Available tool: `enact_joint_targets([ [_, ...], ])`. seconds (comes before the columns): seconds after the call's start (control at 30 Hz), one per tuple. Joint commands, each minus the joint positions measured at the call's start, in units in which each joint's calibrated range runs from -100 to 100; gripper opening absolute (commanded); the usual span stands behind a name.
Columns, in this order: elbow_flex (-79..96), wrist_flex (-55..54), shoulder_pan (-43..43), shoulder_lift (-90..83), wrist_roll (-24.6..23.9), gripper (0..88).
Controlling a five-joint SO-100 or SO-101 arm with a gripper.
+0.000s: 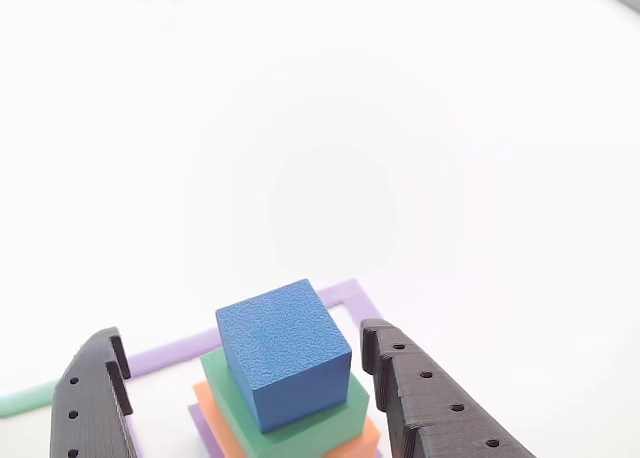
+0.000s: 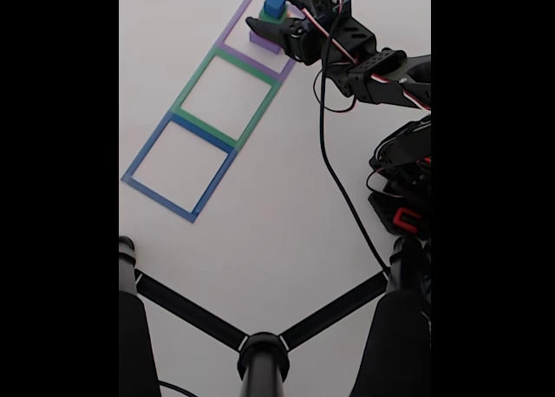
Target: Tower of hanoi
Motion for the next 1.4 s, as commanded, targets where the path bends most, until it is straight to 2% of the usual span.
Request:
enact_joint_targets([
  [0.0, -2.50, -1.68, -0.16, -0.02, 0.00, 22.5],
  [0.23, -2.50, -2.08, -0.46, 0.71, 0.00, 18.4],
  [0.7, -1.77, -2.16, -1.68, 0.63, 0.00, 4.7],
  [1.03, -1.50, -1.84, -2.21, -0.90, 0.00, 1.9],
  [1.2, -2.40, 7.39, -3.59, -9.15, 0.00, 1.8],
  [1.37, -10.13, 31.51, -5.42, -21.41, 0.00, 1.3],
])
